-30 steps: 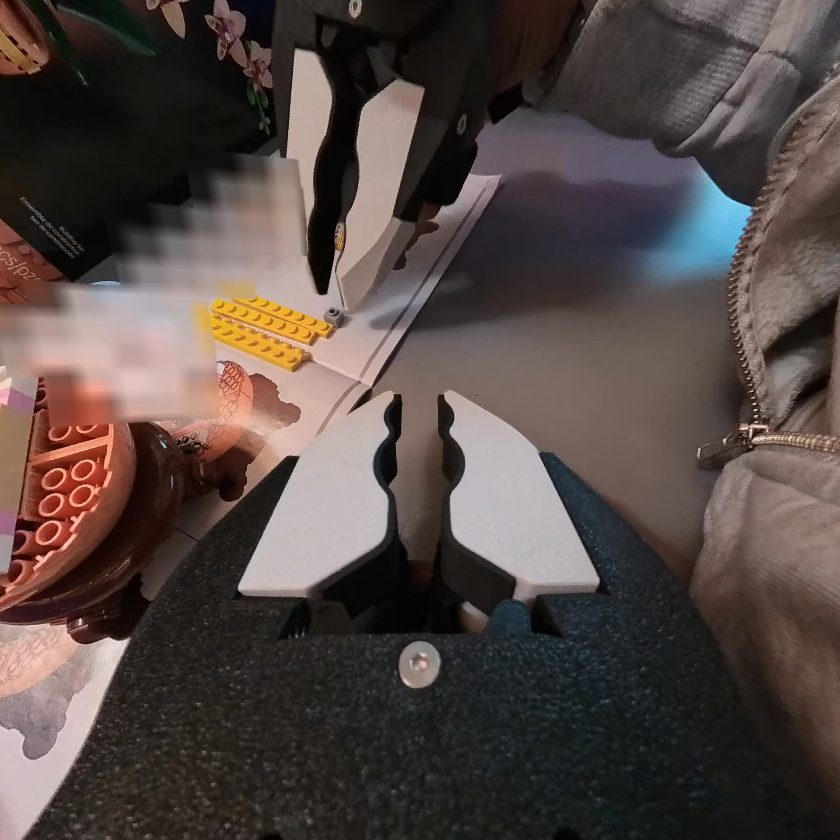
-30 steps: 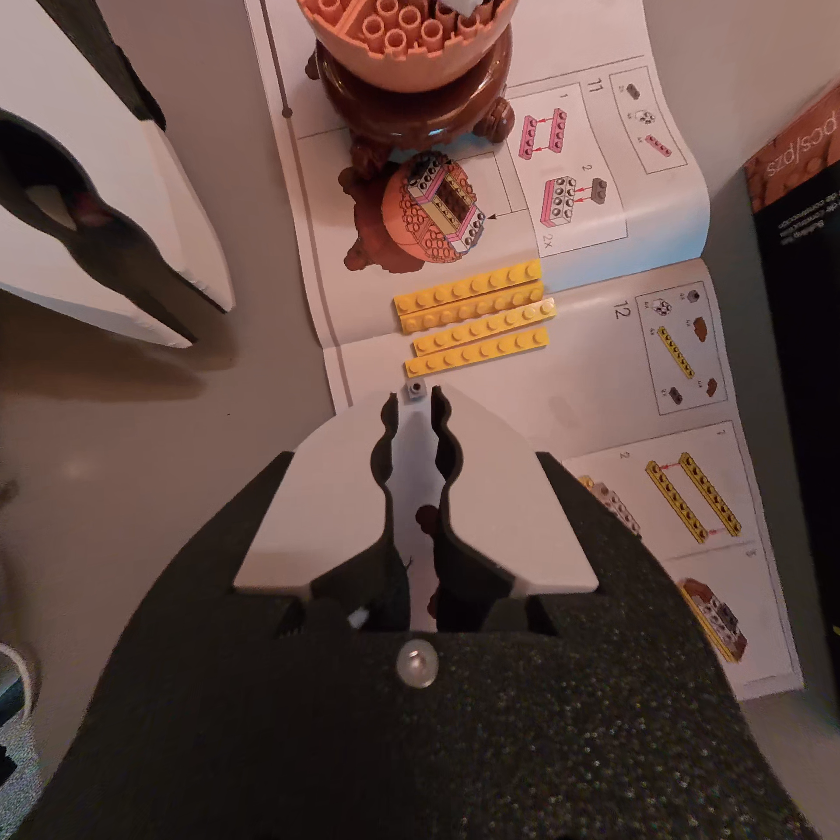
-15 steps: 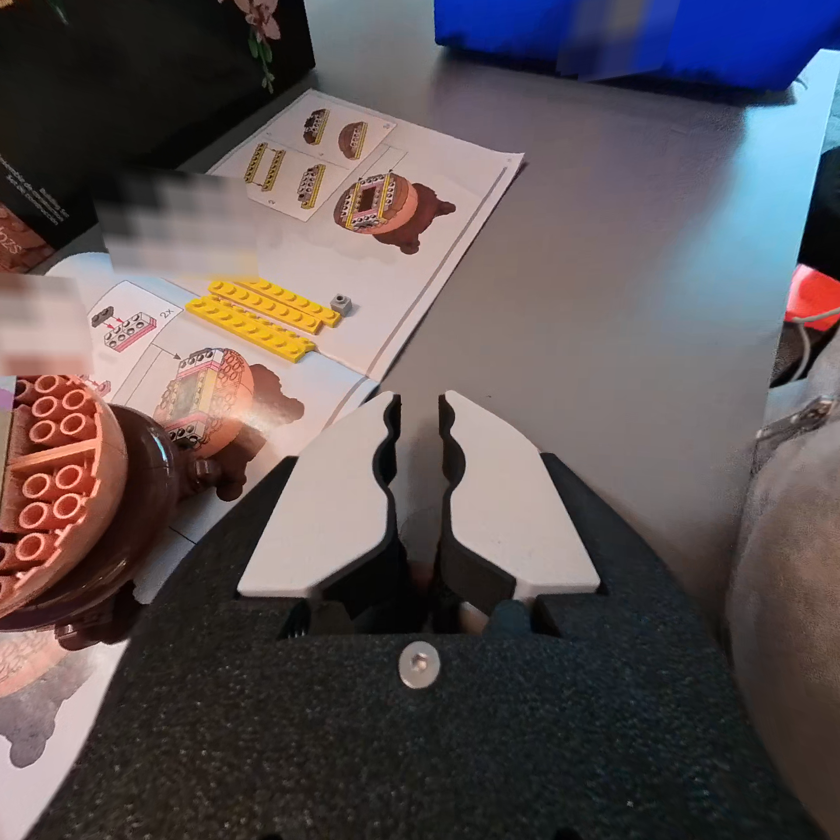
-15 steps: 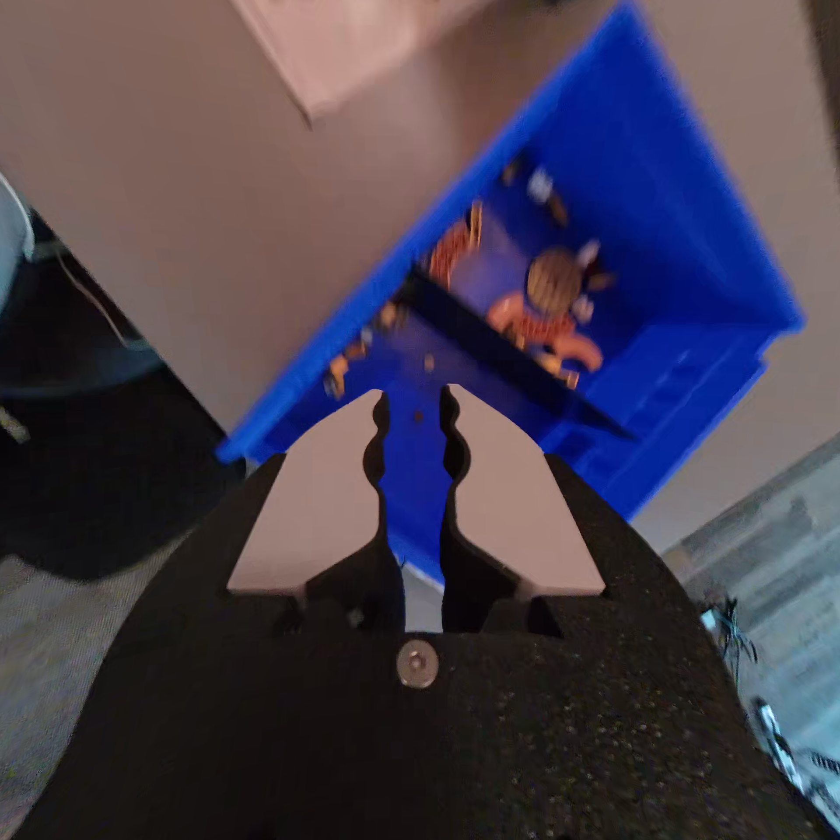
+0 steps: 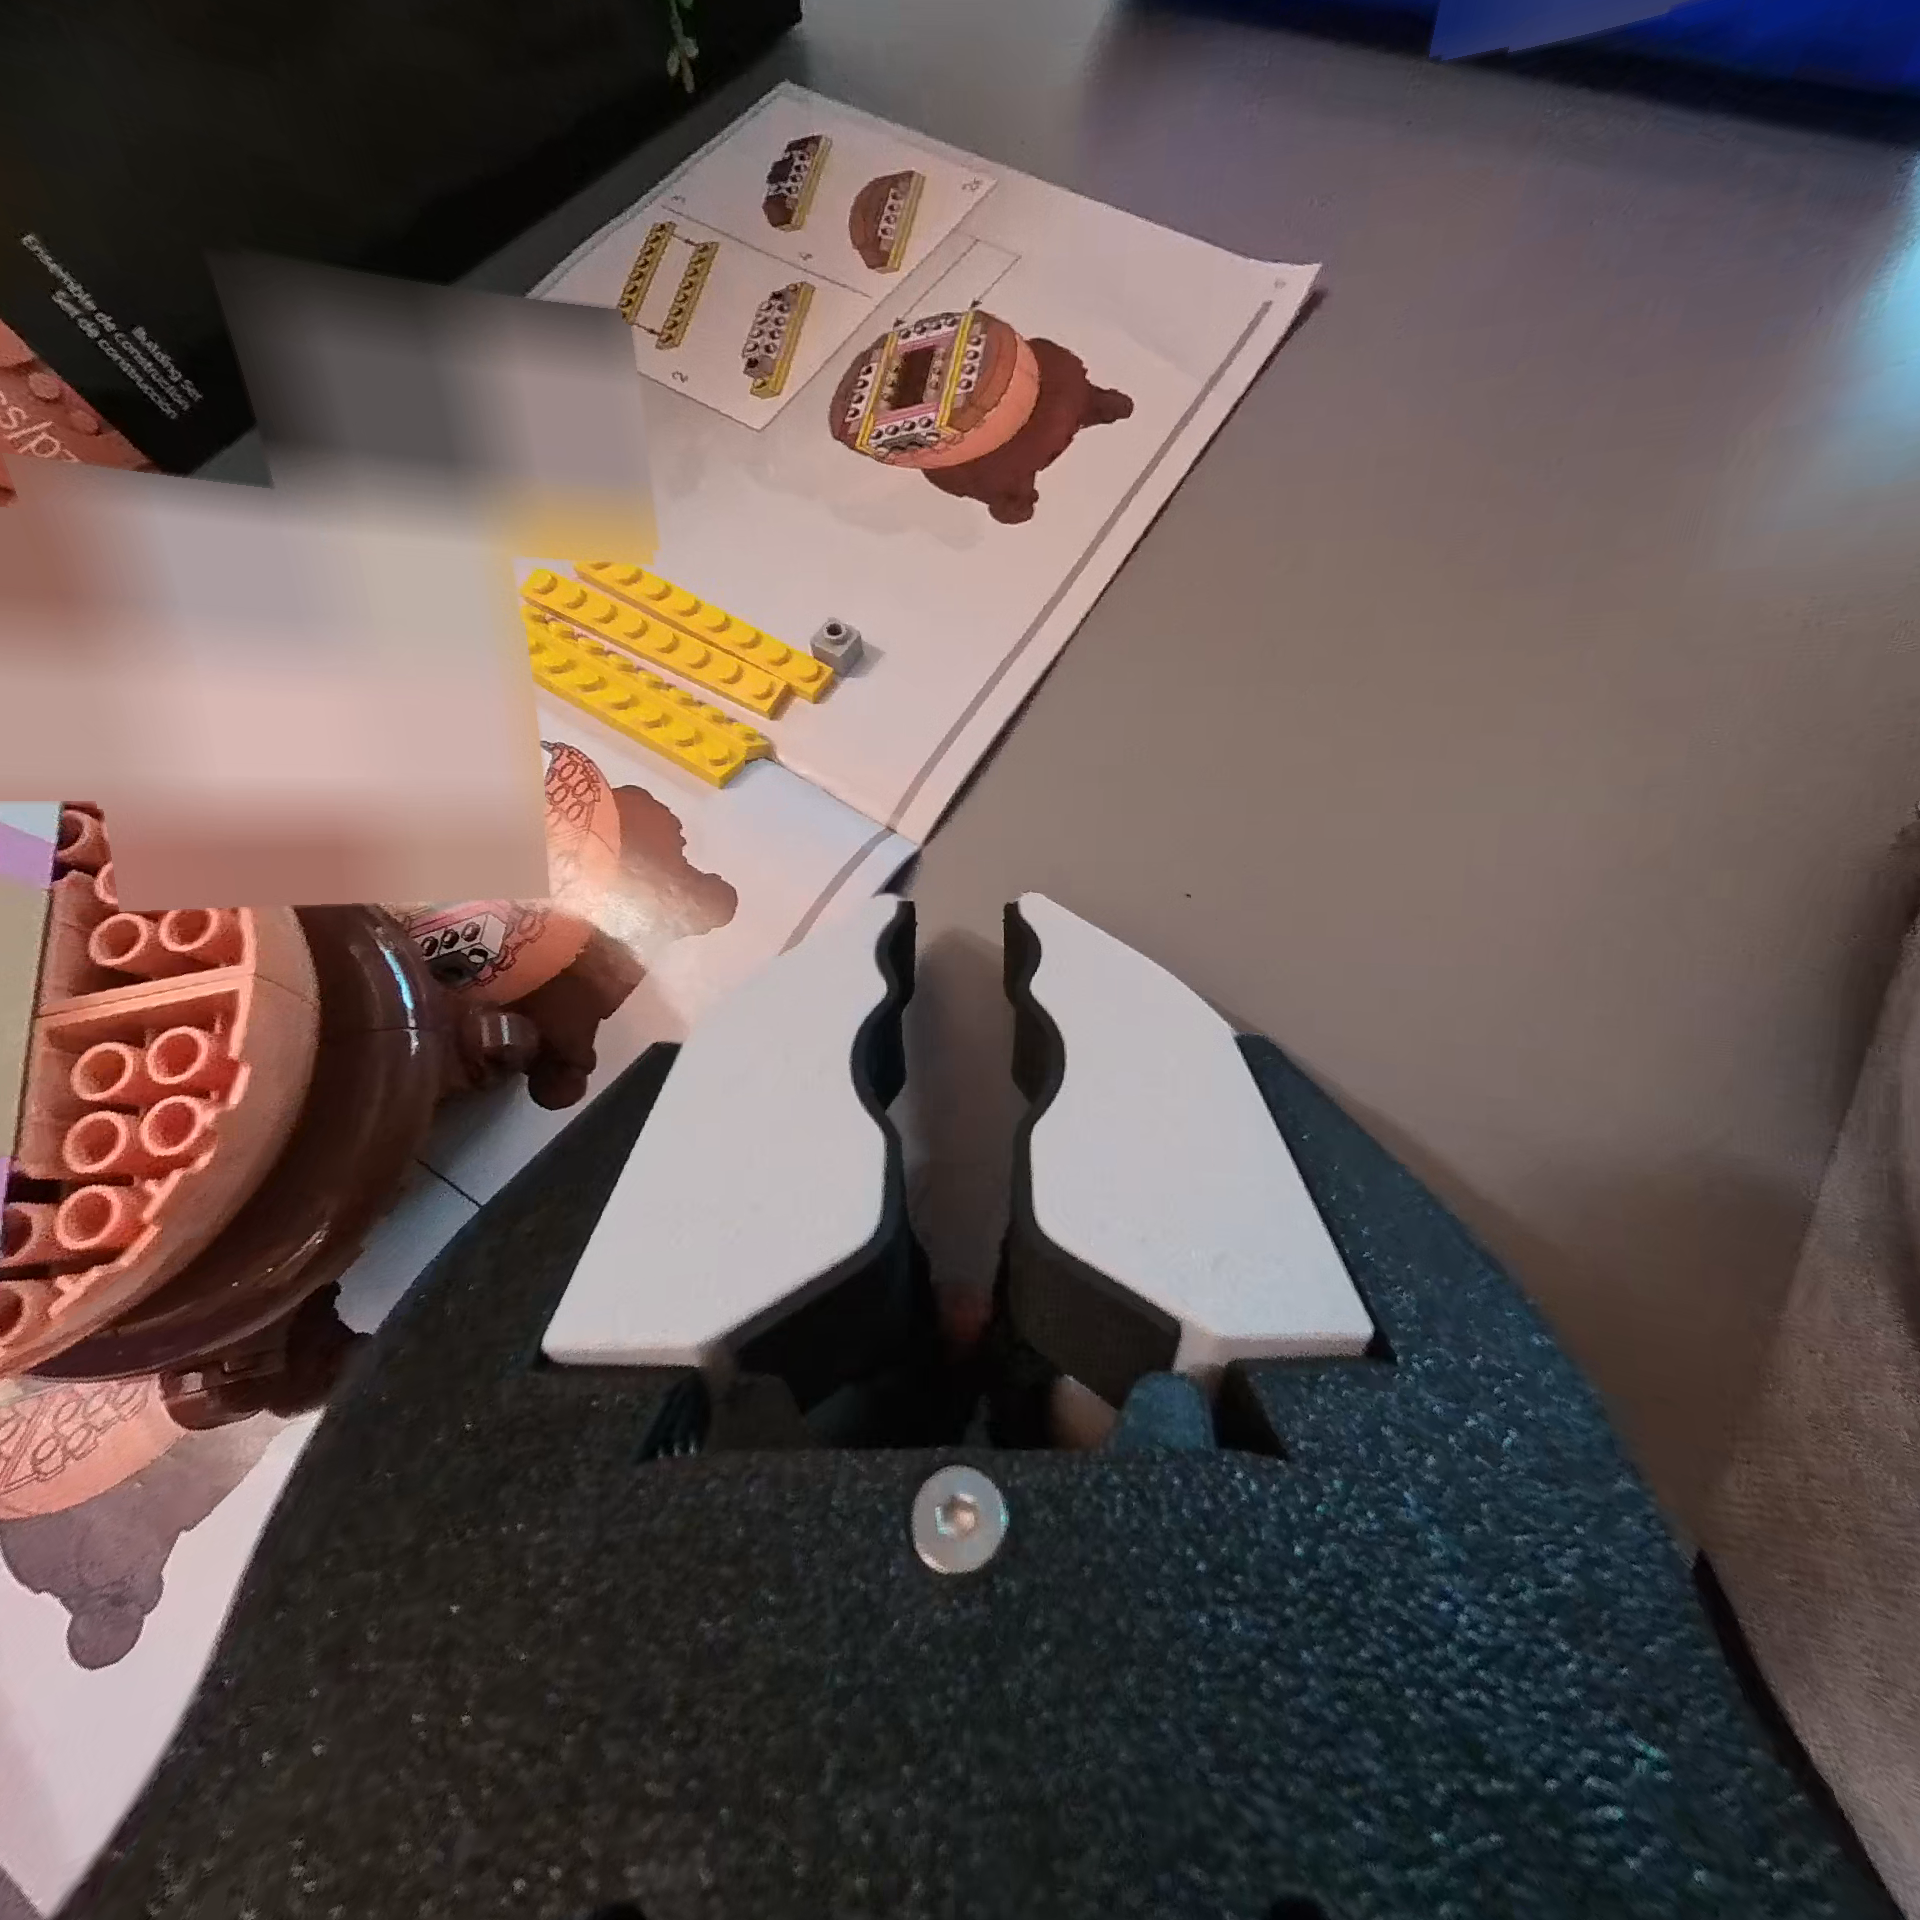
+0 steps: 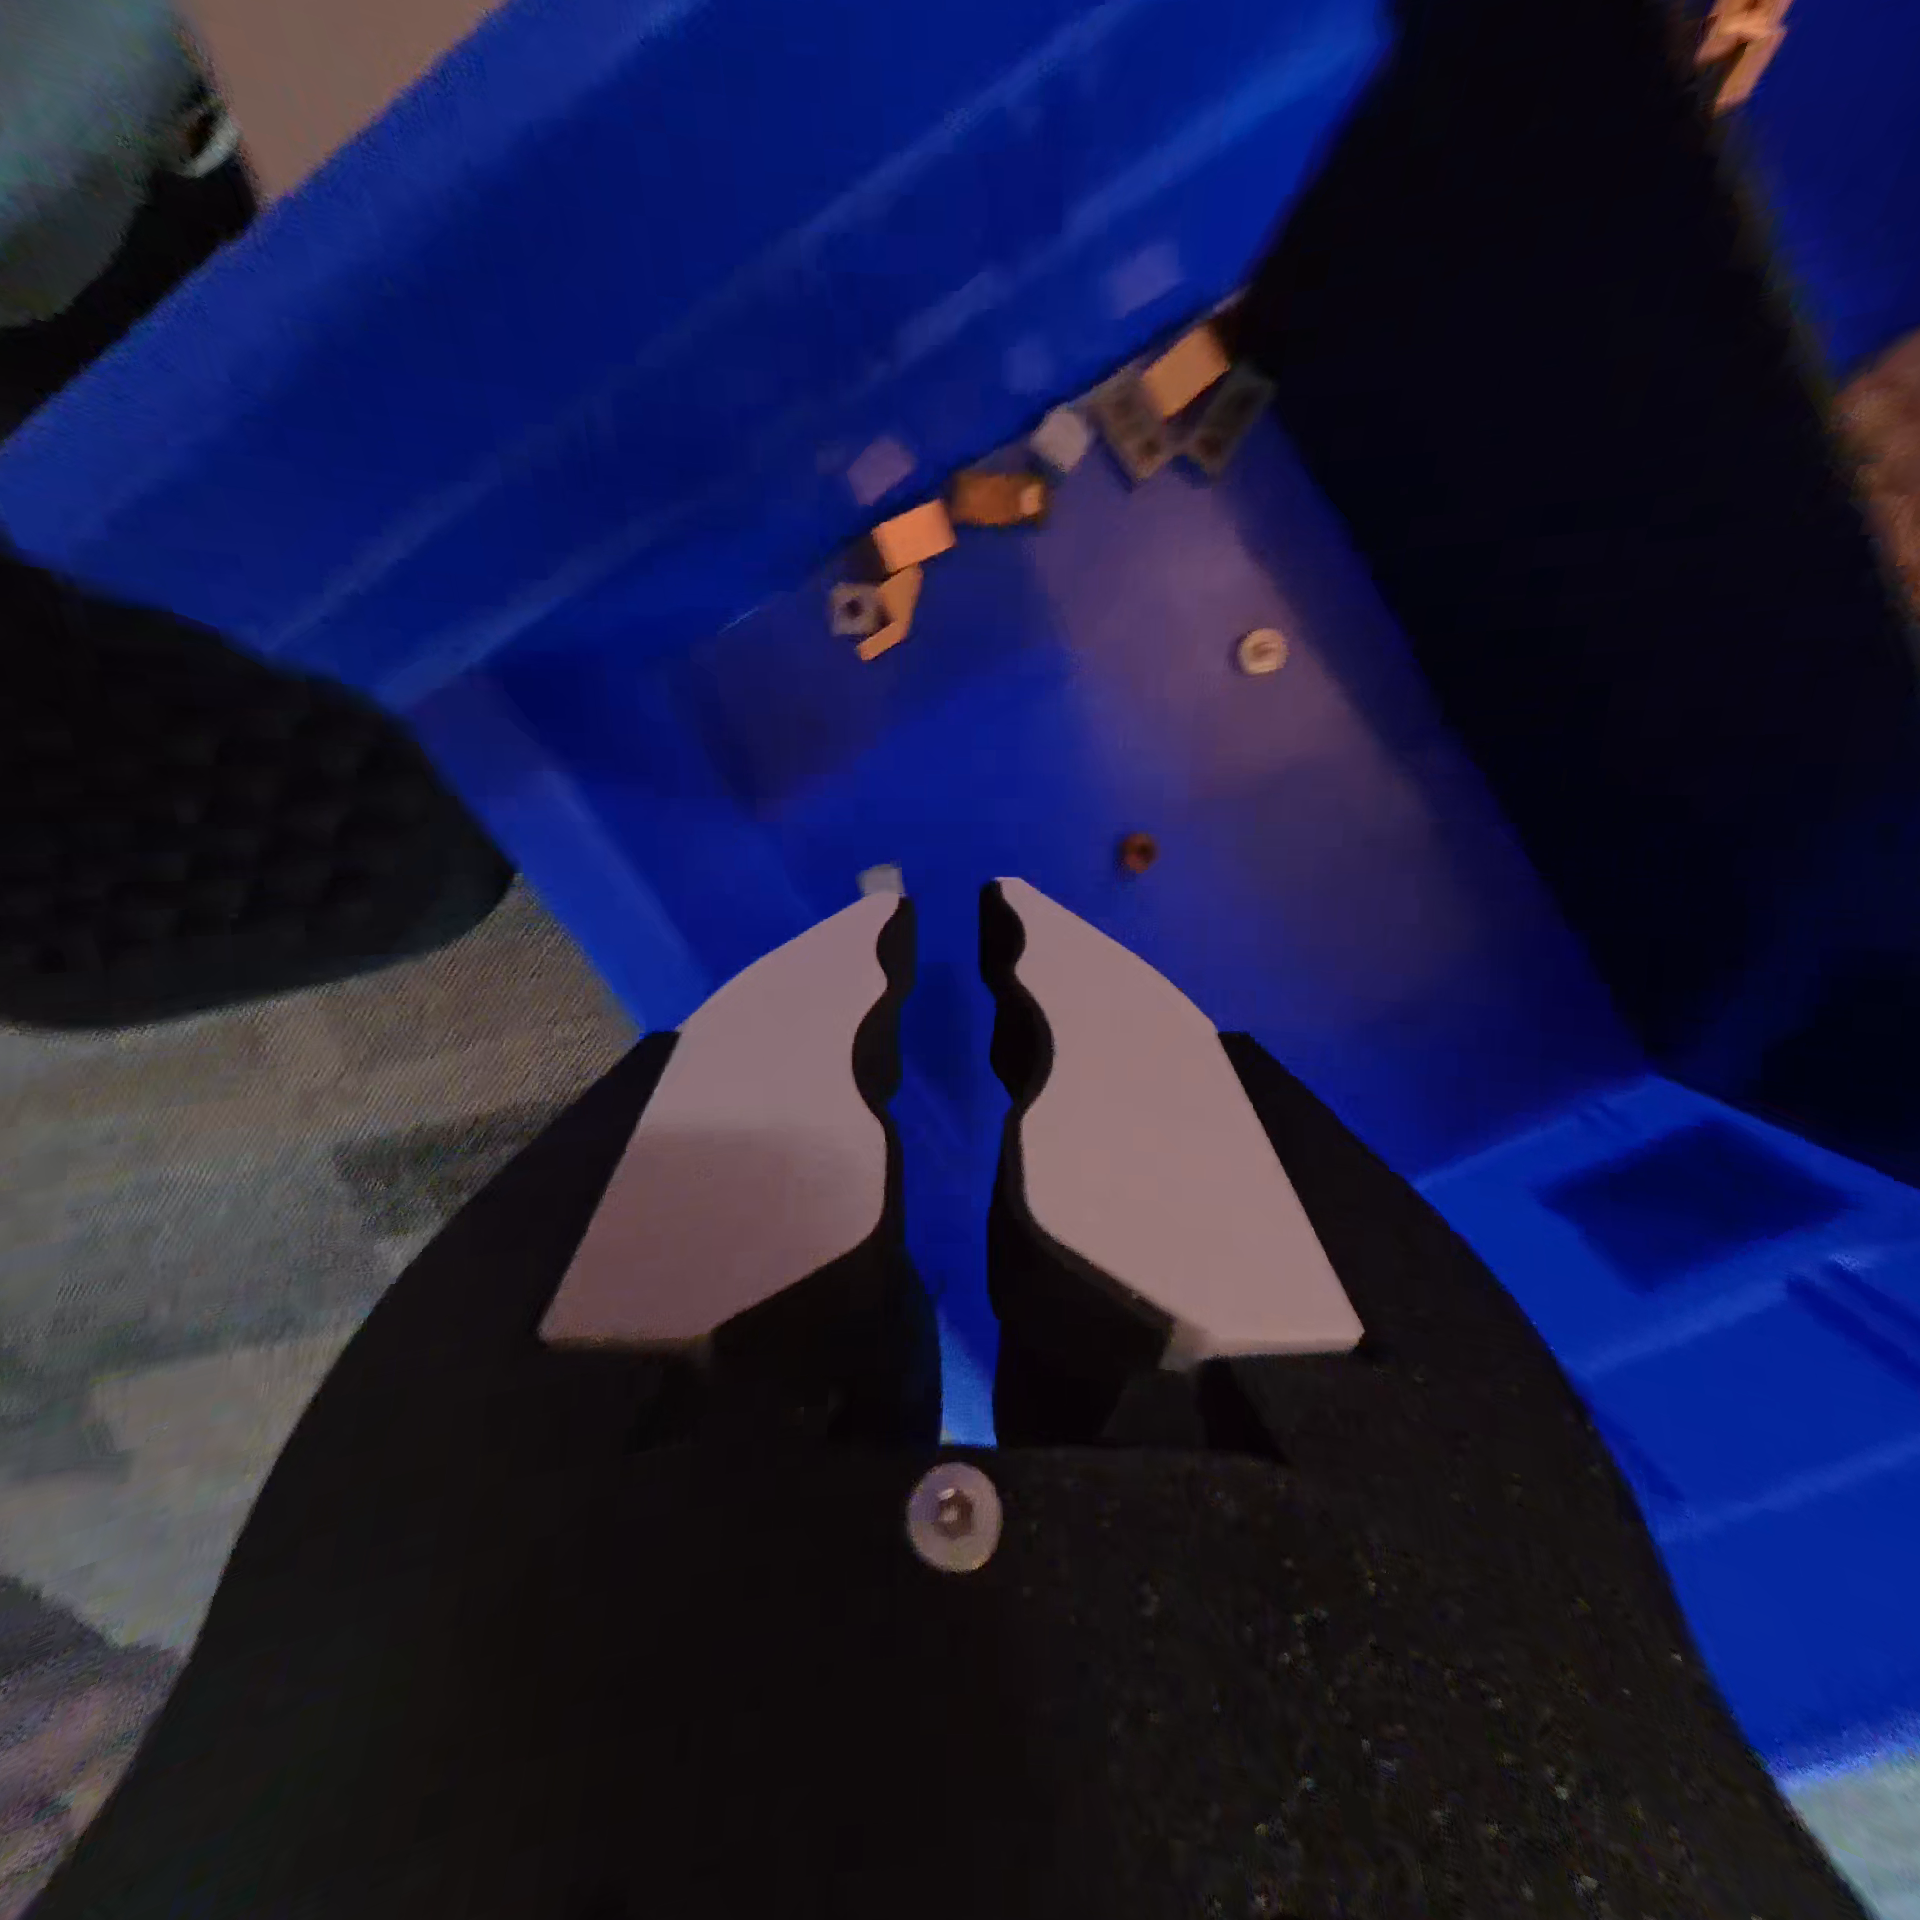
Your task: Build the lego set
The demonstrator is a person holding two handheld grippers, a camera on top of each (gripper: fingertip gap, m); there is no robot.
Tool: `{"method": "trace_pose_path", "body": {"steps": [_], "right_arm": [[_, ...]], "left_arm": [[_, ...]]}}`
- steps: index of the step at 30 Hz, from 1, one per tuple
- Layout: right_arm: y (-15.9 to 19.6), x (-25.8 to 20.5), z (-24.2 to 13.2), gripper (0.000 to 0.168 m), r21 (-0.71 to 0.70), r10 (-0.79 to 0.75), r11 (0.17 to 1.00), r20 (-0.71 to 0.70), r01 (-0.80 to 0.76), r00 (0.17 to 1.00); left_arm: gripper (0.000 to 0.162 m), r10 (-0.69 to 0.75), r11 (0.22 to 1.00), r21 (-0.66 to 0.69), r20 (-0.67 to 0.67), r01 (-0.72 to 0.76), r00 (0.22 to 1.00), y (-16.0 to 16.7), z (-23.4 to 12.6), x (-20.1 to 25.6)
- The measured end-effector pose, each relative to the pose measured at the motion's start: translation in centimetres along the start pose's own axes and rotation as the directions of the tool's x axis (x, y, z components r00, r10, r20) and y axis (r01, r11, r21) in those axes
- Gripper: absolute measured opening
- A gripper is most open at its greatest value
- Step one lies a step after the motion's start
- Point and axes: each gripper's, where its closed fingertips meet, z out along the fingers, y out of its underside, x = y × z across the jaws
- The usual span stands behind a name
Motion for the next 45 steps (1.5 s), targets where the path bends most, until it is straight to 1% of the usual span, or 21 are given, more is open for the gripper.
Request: {"method": "trace_pose_path", "body": {"steps": [5, 7, 9, 13, 16, 18, 20, 22, 23, 24, 25, 26, 27, 29, 31, 32, 33, 34, 36, 39, 45], "right_arm": [[-0.1, -1.6, 0.2, 0.009, -0.016, -0.075, 0.997, 0.184, 0.079, 0.980], [0.1, -1.6, 0.9, 0.009, -0.059, -0.076, 0.994, 0.217, 0.091, 0.973], [0.7, -1.4, 1.6, 0.009, -0.123, -0.068, 0.987, 0.233, 0.099, 0.970], [1.0, -1.5, 2.1, 0.009, -0.170, -0.041, 0.982, 0.264, 0.089, 0.964], [0.9, -1.5, 2.1, 0.008, -0.175, -0.037, 0.981, 0.258, 0.084, 0.965], [0.2, -0.9, 1.2, 0.008, -0.132, -0.014, 0.990, 0.199, 0.041, 0.980], [-2.1, 0.9, -1.0, 0.009, 0.018, 0.039, 0.999, 0.055, -0.040, 0.998], [-6.4, 2.7, -4.5, 0.008, 0.265, 0.117, 0.960, -0.105, -0.086, 0.988], [-9.2, 3.0, -6.4, 0.008, 0.395, 0.138, 0.916, -0.149, -0.070, 0.979], [-12.1, 2.7, -8.1, 0.008, 0.507, 0.130, 0.862, -0.187, -0.017, 0.974], [-14.8, 2.4, -9.3, 0.008, 0.574, 0.104, 0.817, -0.245, 0.058, 0.964], [-17.1, 2.1, -9.9, 0.008, 0.586, 0.066, 0.797, -0.324, 0.146, 0.944], [-19.3, 1.8, -9.9, 0.008, 0.565, 0.018, 0.790, -0.410, 0.238, 0.912], [-24.0, 1.0, -8.6, 0.008, 0.507, -0.104, 0.759, -0.524, 0.408, 0.845], [-28.5, 0.0, -6.2, 0.008, 0.484, -0.203, 0.711, -0.553, 0.510, 0.808], [-30.1, 0.0, -5.0, 0.008, 0.460, -0.233, 0.704, -0.569, 0.541, 0.788], [-31.4, 0.1, -3.9, 0.008, 0.421, -0.266, 0.708, -0.585, 0.567, 0.766], [-32.5, 0.0, -3.1, 0.008, 0.400, -0.296, 0.701, -0.589, 0.590, 0.752], [-34.2, -0.1, -1.6, 0.008, 0.348, -0.352, 0.701, -0.590, 0.623, 0.726], [-35.3, 0.1, -0.4, 0.008, 0.247, -0.420, 0.714, -0.598, 0.655, 0.683], [-36.8, -0.2, -0.1, 0.008, 0.195, -0.471, 0.690, -0.610, 0.697, 0.637]], "left_arm": [[0.016, -0.001, 0.999, -0.048, 0.007, 0.002, 1.000, 0.5, 0.4, -0.1], [0.016, 0.002, 0.998, -0.055, 0.013, -0.002, 1.000, 0.6, 0.5, -0.1], [0.016, -0.002, 0.999, -0.049, 0.020, 0.003, 1.000, 0.6, 0.4, -0.3], [0.016, -0.011, 1.000, -0.027, 0.020, 0.012, 1.000, 0.3, 0.2, -0.3], [0.016, -0.011, 1.000, -0.014, 0.022, 0.011, 1.000, 0.2, 0.1, -0.4], [0.018, -0.007, 1.000, -0.001, 0.022, 0.007, 1.000, -0.2, 0.1, -0.2], [0.020, -0.020, 0.998, 0.059, -0.016, 0.021, 1.000, -1.6, 0.2, 0.5], [0.020, -0.044, 0.989, 0.137, -0.068, 0.053, 0.997, -3.9, 0.5, 1.3], [0.019, -0.057, 0.981, 0.177, -0.094, 0.073, 0.994, -5.1, 0.6, 1.7], [0.019, -0.071, 0.971, 0.217, -0.130, 0.098, 0.989, -6.5, 0.7, 2.1], [0.019, -0.087, 0.957, 0.259, -0.172, 0.130, 0.981, -7.9, 0.7, 2.5], [0.018, -0.114, 0.938, 0.298, -0.214, 0.176, 0.970, -9.4, 0.6, 2.7], [0.018, -0.149, 0.915, 0.328, -0.269, 0.236, 0.952, -11.0, 0.4, 3.0], [0.019, -0.215, 0.856, 0.347, -0.433, 0.382, 0.875, -13.9, -0.5, 4.1], [0.020, -0.264, 0.808, 0.300, -0.584, 0.506, 0.767, -15.9, -1.4, 4.9], [0.020, -0.283, 0.795, 0.269, -0.630, 0.544, 0.724, -16.5, -1.6, 5.0], [0.021, -0.299, 0.786, 0.243, -0.655, 0.568, 0.694, -16.7, -1.7, 5.0], [0.021, -0.315, 0.783, 0.225, -0.661, 0.580, 0.682, -16.6, -1.7, 4.9], [0.021, -0.332, 0.787, 0.220, -0.637, 0.576, 0.696, -16.1, -1.6, 4.2], [0.021, -0.340, 0.782, 0.246, -0.603, 0.573, 0.722, -15.5, -2.0, 3.2], [0.016, -0.333, 0.789, 0.301, -0.521, 0.535, 0.786, -15.0, -1.8, 2.3]]}}
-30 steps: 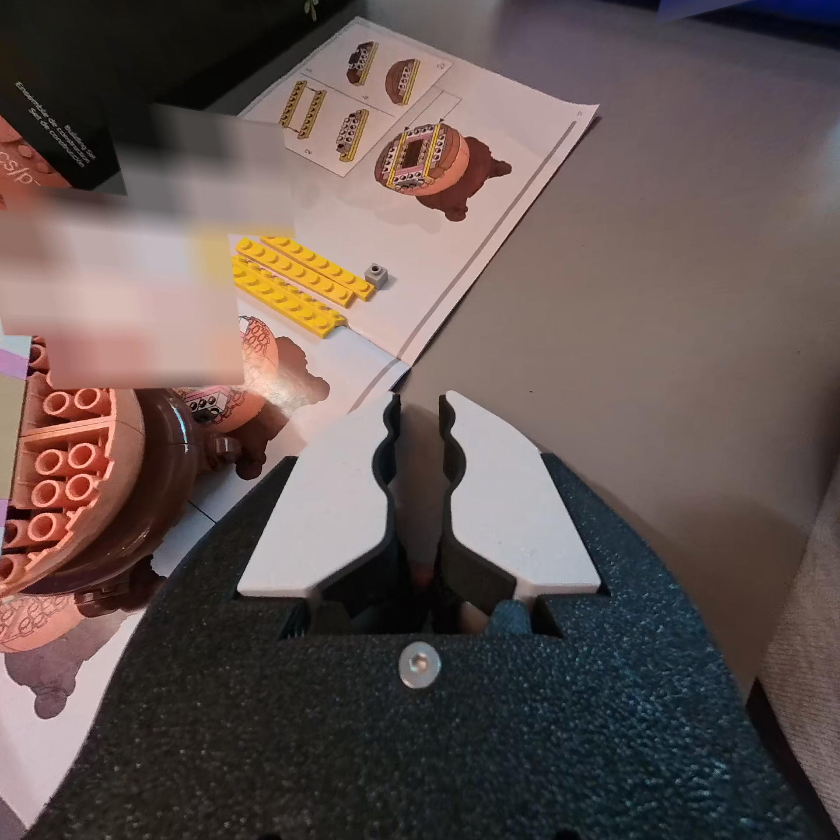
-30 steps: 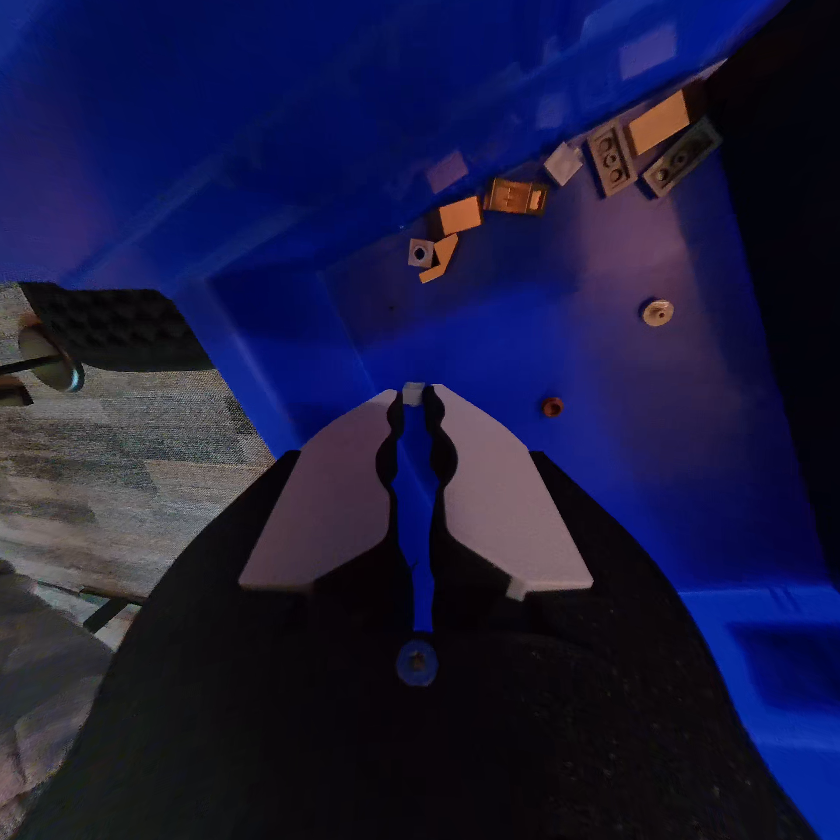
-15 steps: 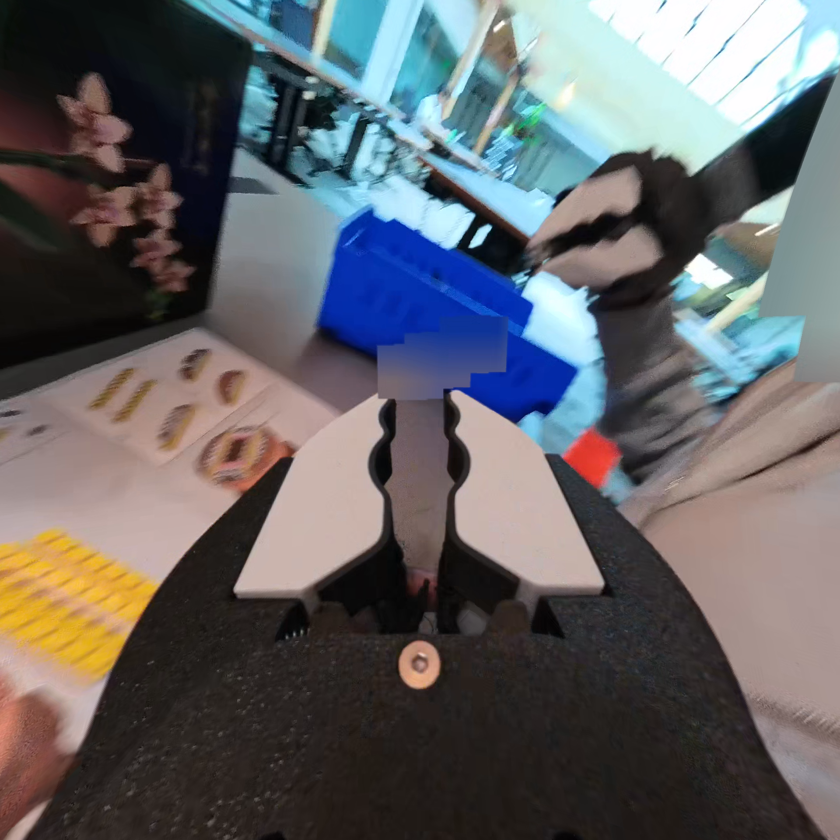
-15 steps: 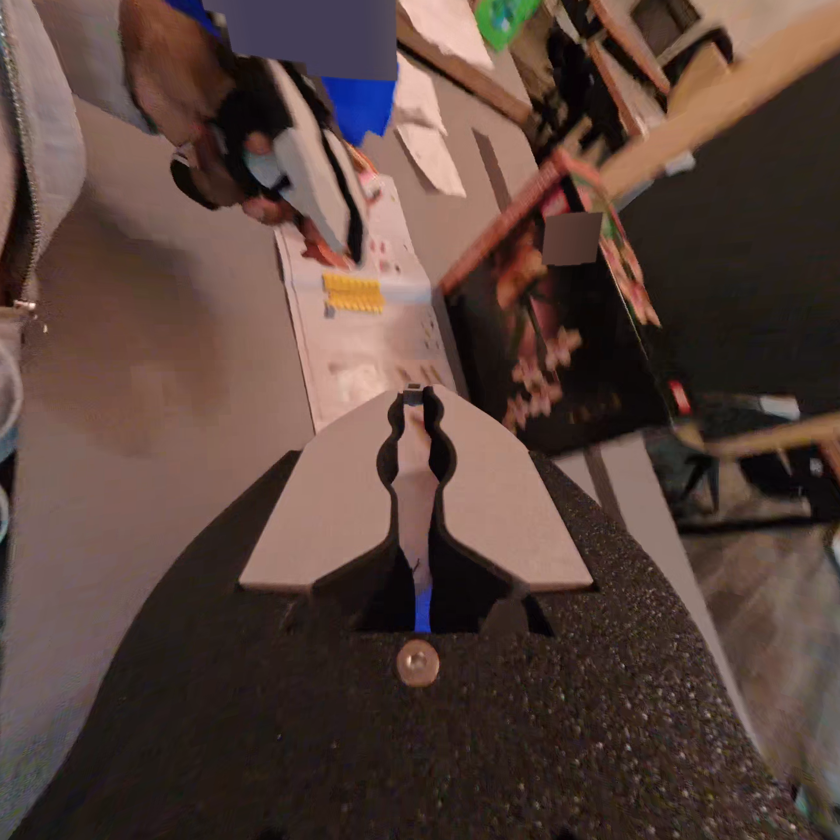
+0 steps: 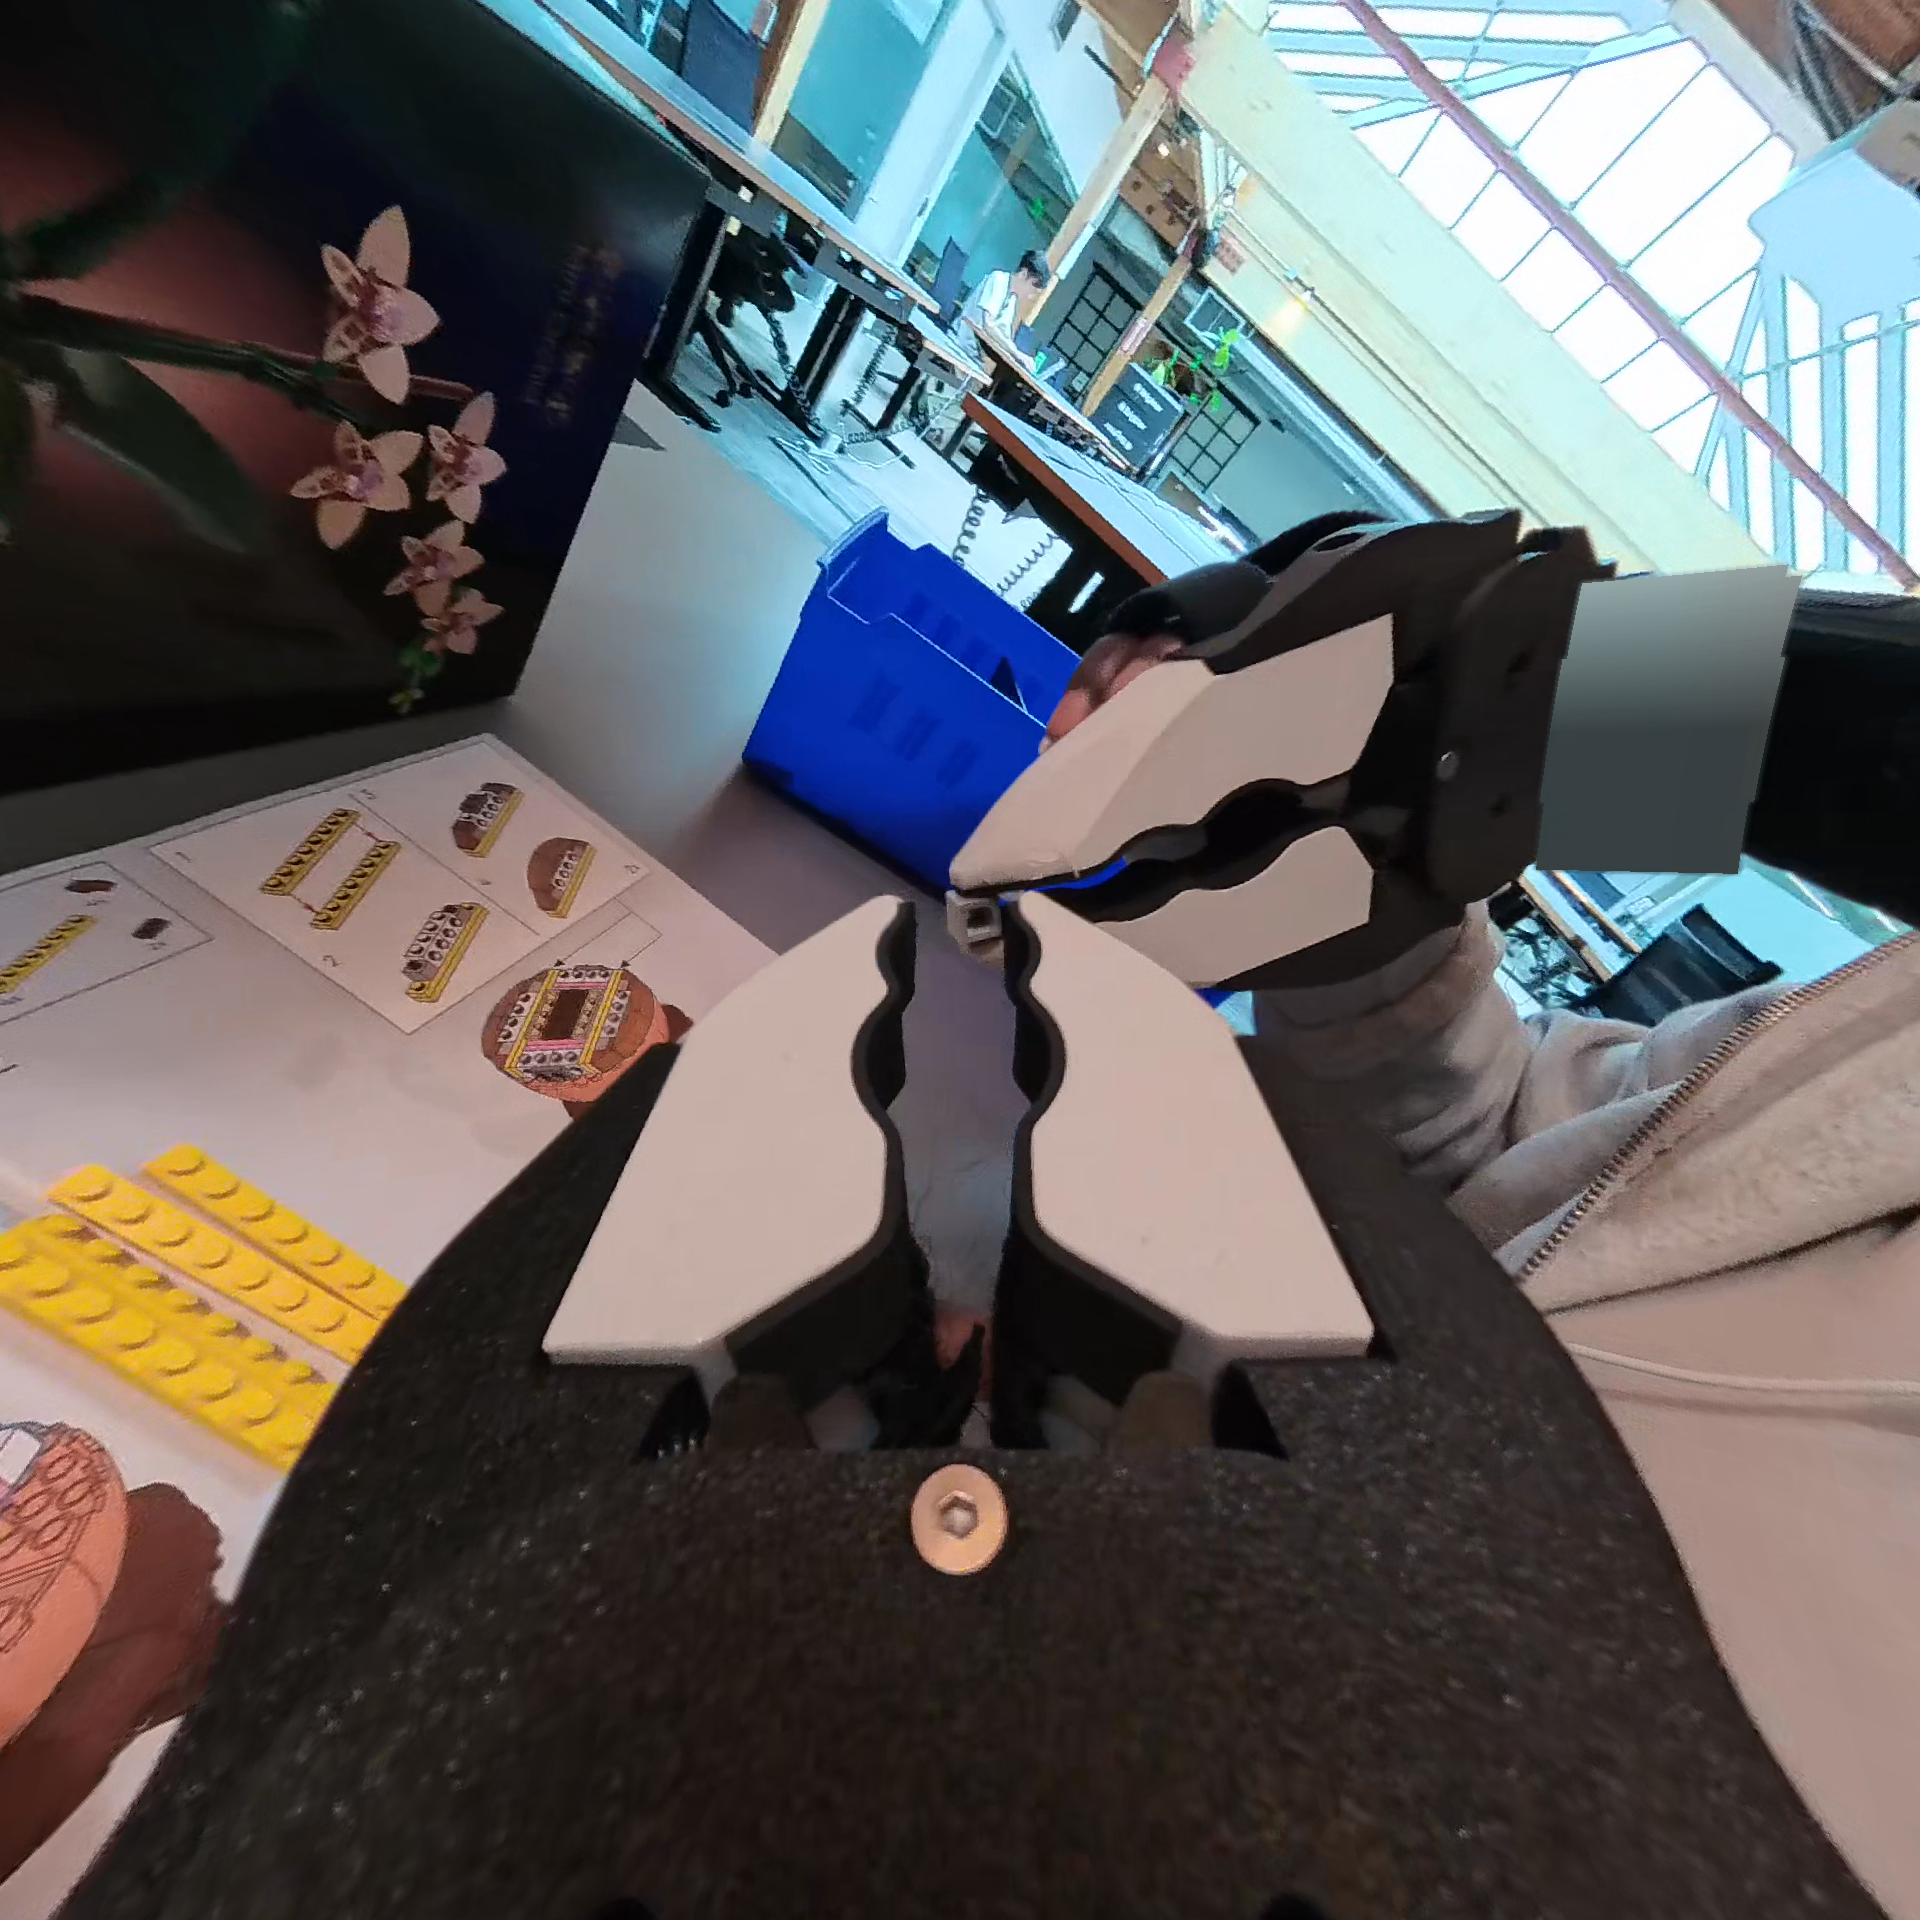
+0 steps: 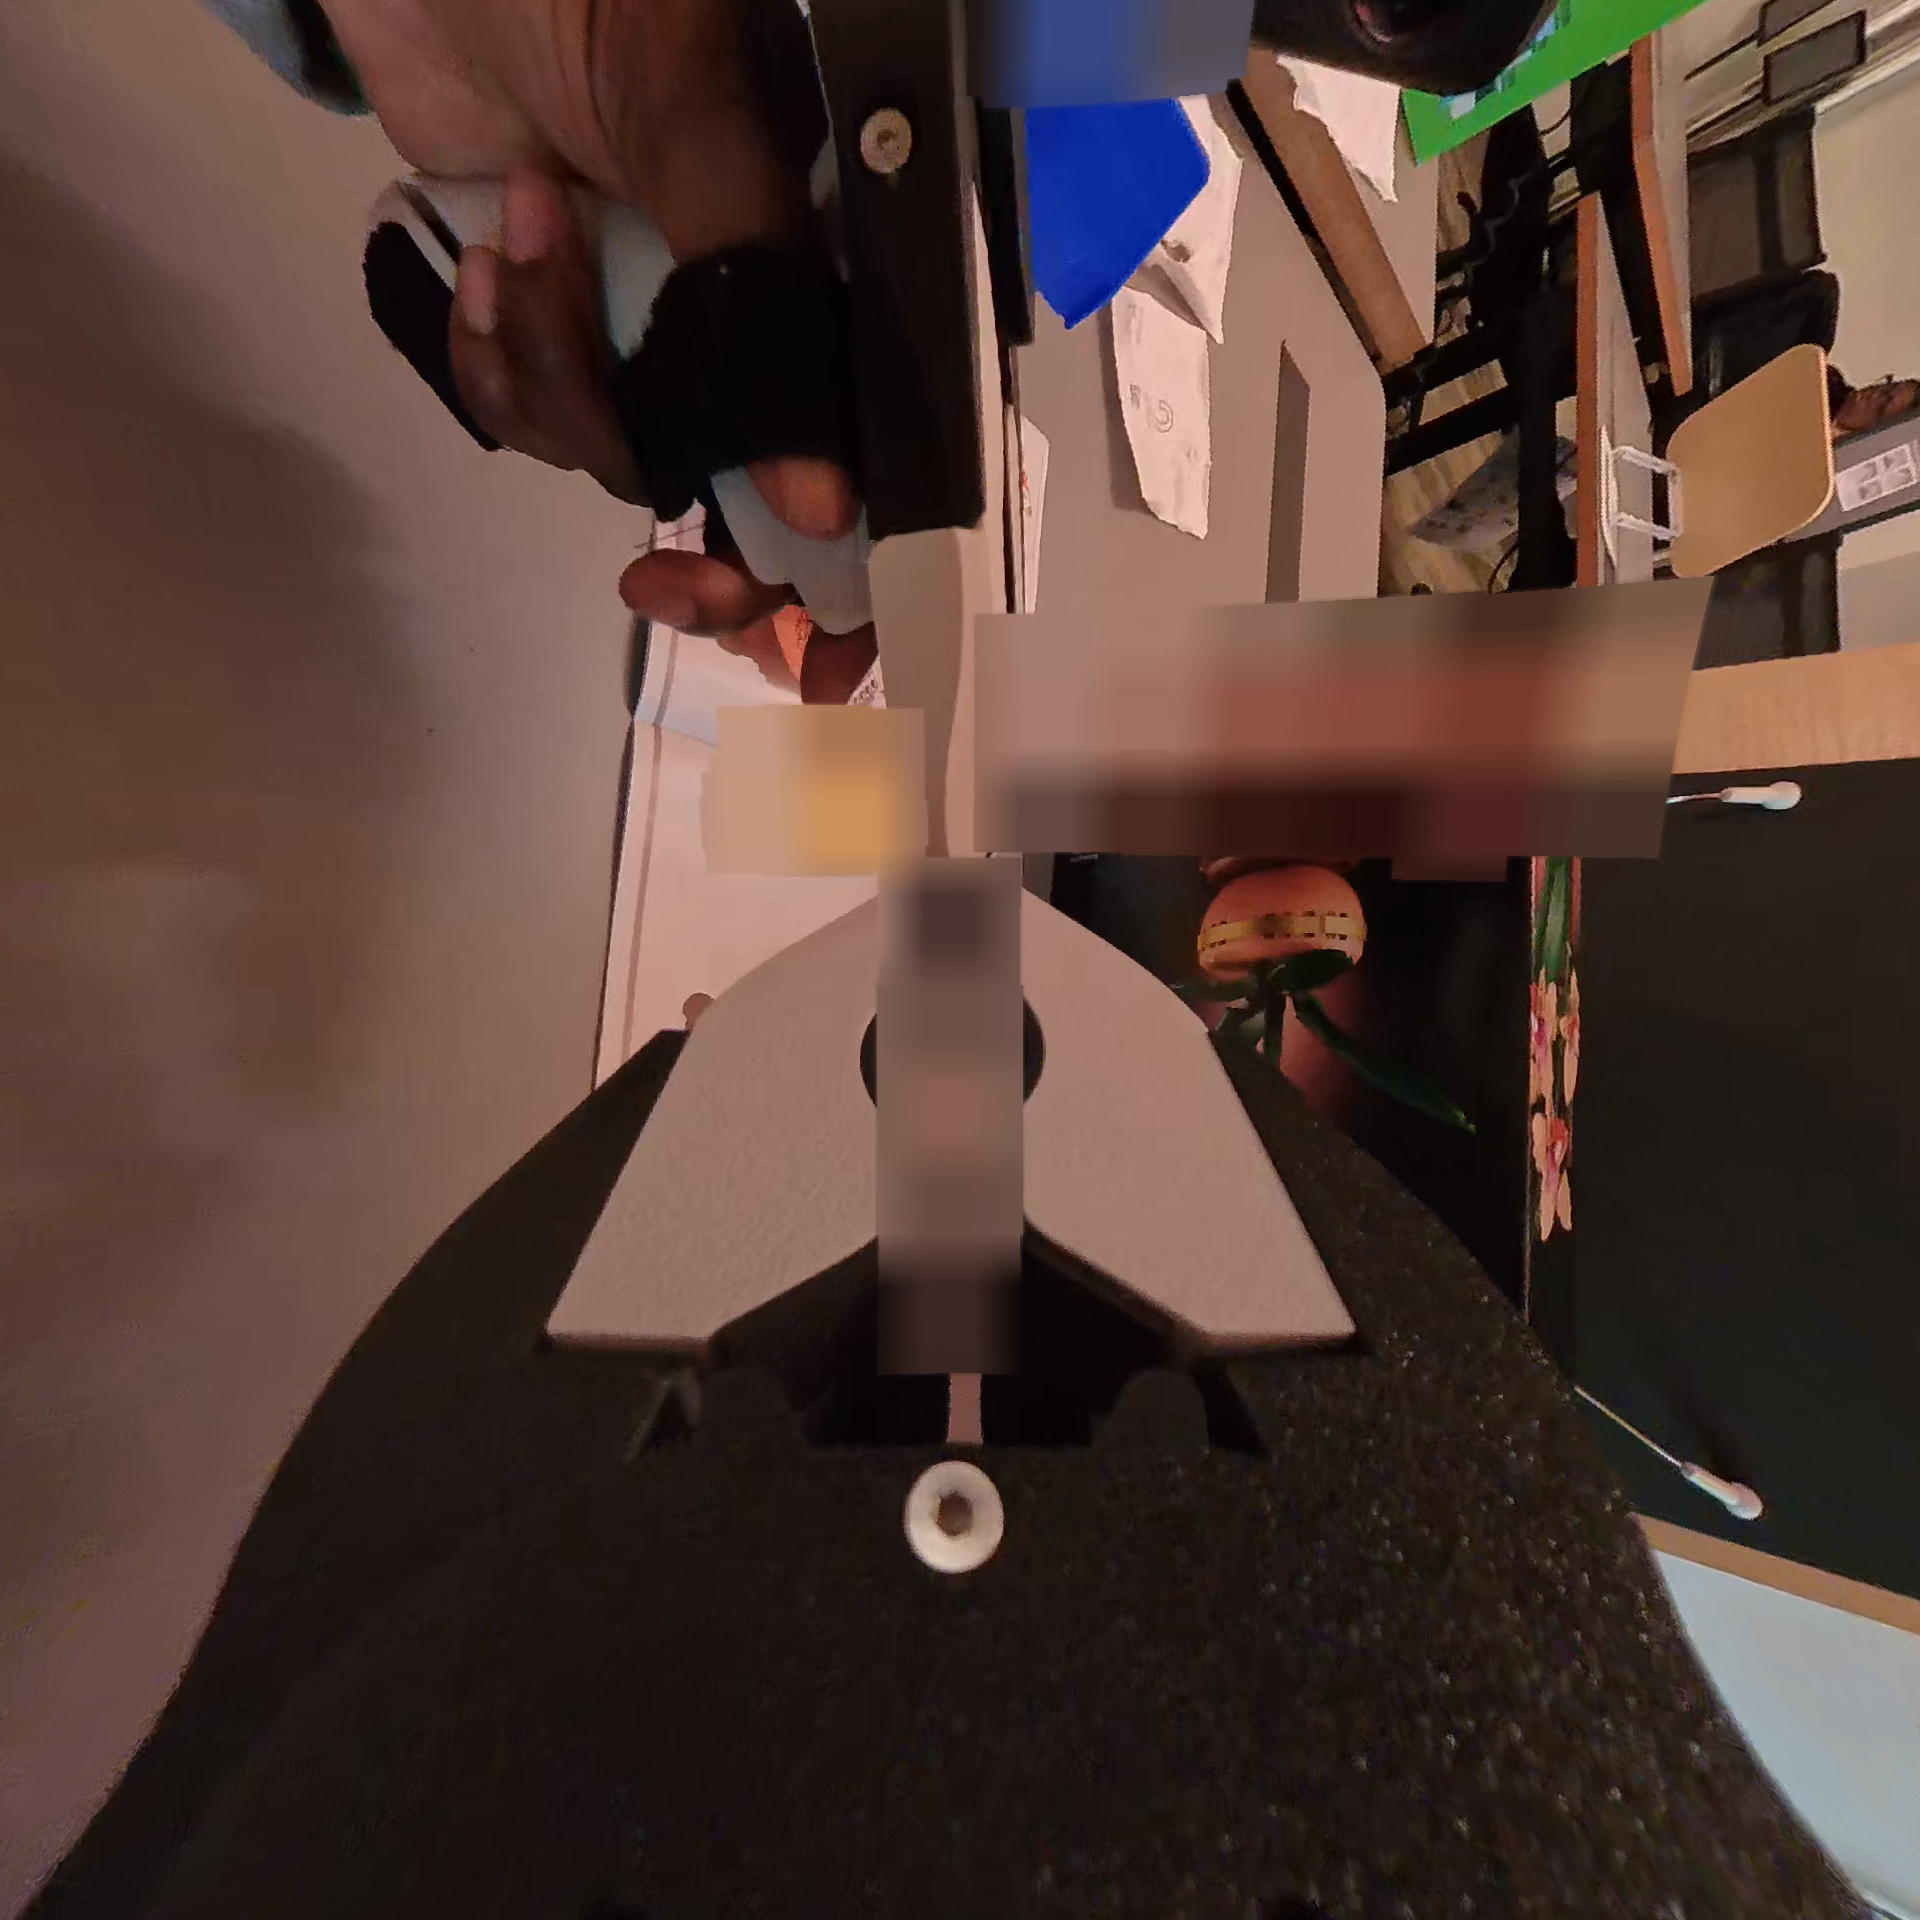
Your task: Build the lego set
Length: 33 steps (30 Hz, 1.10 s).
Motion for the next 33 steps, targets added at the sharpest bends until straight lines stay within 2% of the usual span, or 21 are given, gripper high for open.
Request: {"method": "trace_pose_path", "body": {"steps": [6, 8, 10, 12, 14, 17, 20, 24, 26, 33], "right_arm": [[0.0, -0.1, 0.2, 0.008, -0.014, -0.022, 1.000, -0.005, 0.022, 1.000], [0.2, -0.1, 0.2, 0.008, -0.032, -0.034, 0.999, -0.013, 0.034, 0.999], [0.0, 0.0, 0.0, 0.008, -0.017, -0.024, 1.000, -0.024, 0.024, 0.999], [-0.6, 0.6, -0.7, 0.012, 0.057, 0.039, 0.998, -0.054, -0.036, 0.998], [-0.9, 1.3, -1.7, 0.014, 0.171, 0.157, 0.974, -0.046, -0.147, 0.986], [-2.6, 1.3, -3.1, 0.016, 0.426, 0.301, 0.851, 0.084, -0.308, 0.950], [-4.3, 1.8, -4.1, 0.017, 0.605, 0.332, 0.723, 0.120, -0.334, 0.936], [-4.8, 1.3, -3.7, 0.015, 0.640, 0.284, 0.707, 0.135, -0.303, 0.949], [-4.8, 1.4, -3.7, 0.010, 0.648, 0.279, 0.700, 0.138, -0.299, 0.950], [-4.7, 1.2, -3.7, 0.008, 0.639, 0.240, 0.719, 0.138, -0.272, 0.961]], "left_arm": [[0.019, -0.005, 1.000, -0.008, 0.010, 0.005, 1.000, 0.1, 0.0, -0.3], [0.008, 0.017, 1.000, -0.007, 0.003, -0.017, 1.000, 0.1, 0.1, 0.0], [0.008, 0.041, 0.999, 0.008, -0.006, -0.041, 0.999, 0.1, 0.1, 0.1], [0.007, 0.001, 0.999, 0.054, -0.084, 0.003, 0.996, -0.4, -0.2, 0.8], [0.007, -0.095, 0.986, 0.114, -0.216, 0.122, 0.972, -1.3, -0.9, 1.8], [0.007, -0.217, 0.943, 0.153, -0.392, 0.295, 0.894, -2.3, -2.0, 2.9], [0.007, -0.274, 0.911, 0.133, -0.507, 0.389, 0.817, -2.5, -2.3, 4.1], [0.007, -0.297, 0.893, 0.117, -0.574, 0.435, 0.763, -2.8, -2.5, 5.0], [0.007, -0.291, 0.897, 0.114, -0.577, 0.428, 0.763, -2.8, -2.6, 5.2], [0.007, -0.285, 0.906, 0.101, -0.572, 0.411, 0.769, -2.5, -2.5, 5.4]]}}
